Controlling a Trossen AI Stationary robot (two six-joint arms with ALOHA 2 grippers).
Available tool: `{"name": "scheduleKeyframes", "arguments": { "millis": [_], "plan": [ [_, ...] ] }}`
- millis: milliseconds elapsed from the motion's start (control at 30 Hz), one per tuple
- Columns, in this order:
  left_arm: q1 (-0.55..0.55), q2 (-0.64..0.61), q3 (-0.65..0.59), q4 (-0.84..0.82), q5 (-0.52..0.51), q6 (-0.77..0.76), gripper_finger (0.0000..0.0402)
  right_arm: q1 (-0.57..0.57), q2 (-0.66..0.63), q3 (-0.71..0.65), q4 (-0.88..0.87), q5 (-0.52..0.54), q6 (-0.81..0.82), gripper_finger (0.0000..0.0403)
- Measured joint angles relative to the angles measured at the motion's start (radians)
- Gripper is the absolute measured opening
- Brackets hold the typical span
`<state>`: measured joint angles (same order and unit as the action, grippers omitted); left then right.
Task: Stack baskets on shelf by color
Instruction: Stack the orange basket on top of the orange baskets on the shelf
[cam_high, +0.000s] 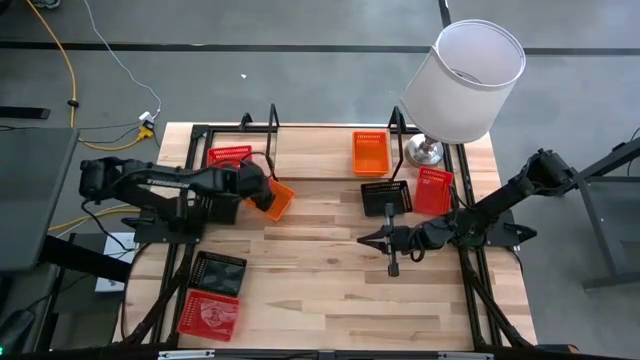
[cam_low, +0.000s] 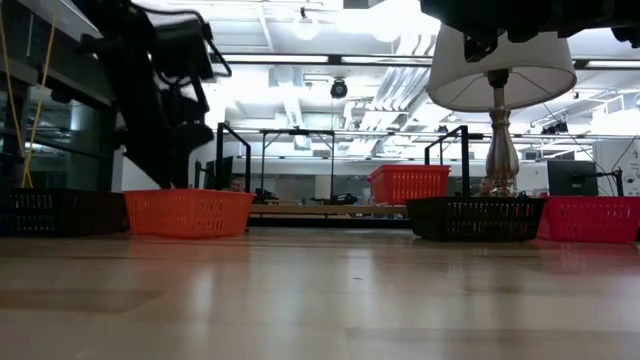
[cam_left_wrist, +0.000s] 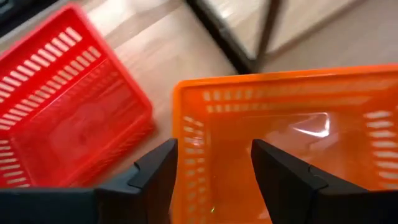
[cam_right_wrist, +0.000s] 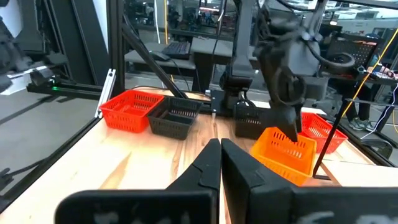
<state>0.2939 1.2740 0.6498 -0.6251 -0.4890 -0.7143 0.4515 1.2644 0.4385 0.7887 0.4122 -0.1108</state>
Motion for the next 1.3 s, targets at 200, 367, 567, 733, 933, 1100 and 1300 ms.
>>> {"name": "scheduleKeyframes", "arguments": {
  "millis": [200,367,567,733,933,1100,1300],
  "plan": [
    [0.063,0.04,0.0,0.002,0.007,0.018,0.0197,0.0,0.0,0.0,-0.004,0.001,-0.001,0.0],
    [0.073,0.059,0.0,0.001,0.038,0.019,0.0197,0.0,0.0,0.0,-0.007,0.001,0.001,0.0],
    [0.073,0.073,0.0,0.001,0.057,0.018,0.0158,0.0,0.0,0.0,-0.007,0.001,0.001,0.0],
    [0.073,0.073,0.0,0.001,0.086,0.024,0.0079,0.0,0.0,0.0,-0.007,0.001,0.0,0.0],
    [0.063,0.066,0.012,-0.002,0.154,0.058,0.0014,0.0,0.0,0.0,-0.007,0.001,-0.001,0.0],
    [0.002,0.052,0.071,-0.013,0.218,0.09,0.0005,0.0,0.0,0.0,-0.007,0.001,-0.001,0.0],
    [-0.146,0.002,0.204,-0.006,0.202,0.122,0.0003,0.001,0.0,0.0,-0.006,0.0,-0.033,0.0]
  ]
}}
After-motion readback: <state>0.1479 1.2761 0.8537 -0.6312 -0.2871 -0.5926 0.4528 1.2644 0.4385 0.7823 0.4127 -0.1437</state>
